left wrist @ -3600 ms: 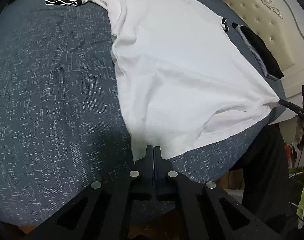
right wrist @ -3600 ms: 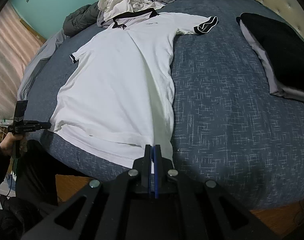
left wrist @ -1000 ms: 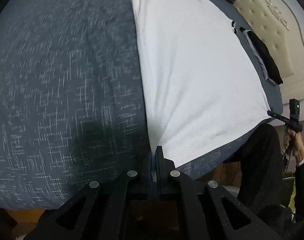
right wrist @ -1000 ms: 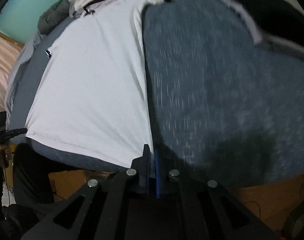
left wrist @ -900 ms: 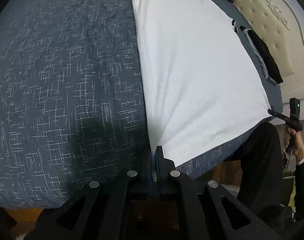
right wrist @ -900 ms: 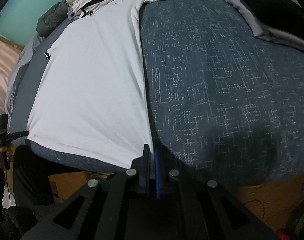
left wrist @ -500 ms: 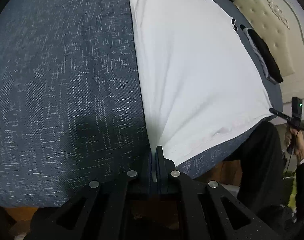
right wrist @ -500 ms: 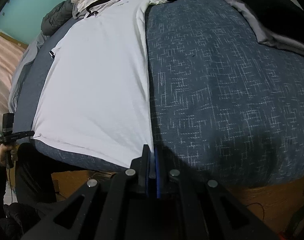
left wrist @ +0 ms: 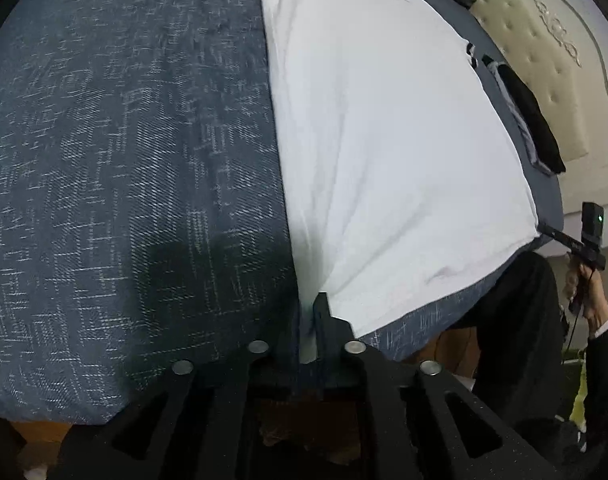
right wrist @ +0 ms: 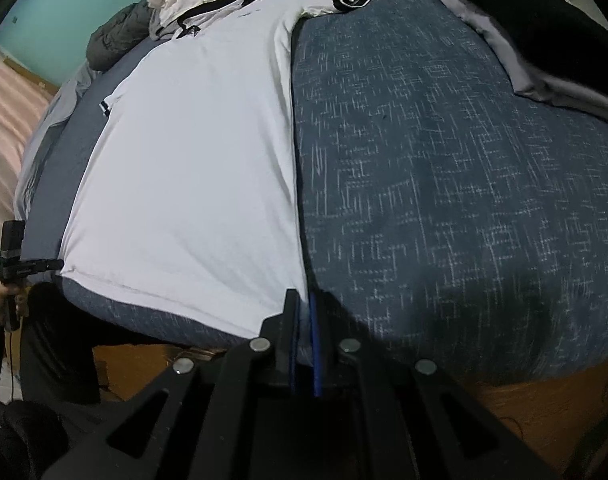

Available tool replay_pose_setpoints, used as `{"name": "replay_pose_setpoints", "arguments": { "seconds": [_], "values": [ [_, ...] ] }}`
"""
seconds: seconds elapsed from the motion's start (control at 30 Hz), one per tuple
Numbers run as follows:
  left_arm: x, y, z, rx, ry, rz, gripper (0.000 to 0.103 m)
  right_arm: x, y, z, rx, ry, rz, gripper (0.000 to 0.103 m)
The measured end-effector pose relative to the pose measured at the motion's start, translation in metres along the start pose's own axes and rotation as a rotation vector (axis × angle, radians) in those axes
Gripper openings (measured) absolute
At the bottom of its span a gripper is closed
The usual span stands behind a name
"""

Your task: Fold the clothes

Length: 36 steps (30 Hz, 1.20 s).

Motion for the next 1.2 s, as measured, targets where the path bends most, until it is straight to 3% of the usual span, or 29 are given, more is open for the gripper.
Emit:
{"name": "replay_pose_setpoints", "arguments": {
  "seconds": [0.1,0.13,0.3,0.5,0.67,0.77,0.9,1.07,1.2],
  "values": [
    [-0.004,-0.008,-0.008,-0.007,-0.018,-0.002,0.030,-0.007,-0.008,-0.006,0.000,-0.023,-0.011,0.041],
    [-0.007,-0.013,-0.014,-0.014,-0.026,0.007,0.034,-0.009,-0.010,-0.007,0.001,-0.028,-0.013,0.042],
    [-0.056,-0.033,-0.038,-0.010,-0.101,0.117,0.039,-0.029,-0.033,-0.010,-0.033,-0.010,0.066,0.046],
    [-0.144,-0.024,-0.052,0.025,-0.164,0.236,0.040,-0.066,-0.043,0.004,-0.043,0.054,0.145,0.050],
    [-0.200,0.006,-0.041,0.007,-0.212,0.303,0.039,-0.090,-0.029,-0.017,-0.066,0.045,0.157,0.050],
    [-0.231,0.018,-0.053,0.015,-0.247,0.331,0.038,-0.100,-0.020,-0.020,-0.078,0.039,0.153,0.050],
    [-0.252,0.030,-0.060,0.042,-0.263,0.352,0.038,-0.108,-0.012,-0.021,-0.101,0.042,0.148,0.050],
    [-0.257,0.028,-0.064,0.053,-0.258,0.361,0.004,-0.119,0.004,-0.021,-0.104,0.027,0.117,0.050],
    [-0.260,0.025,-0.068,0.061,-0.262,0.376,0.003,-0.125,0.015,-0.026,-0.118,0.030,0.104,0.050]
  ]
}}
Point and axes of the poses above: each gripper's, at about its wrist camera, not at the fingertips, and y roughly the way its jaws point, z to its right, x to its underside, the point moved 4 cm from there along y, roughly the way its jaws point, and after that the axes turned 5 degrees about -x, right-handed, at the moved point
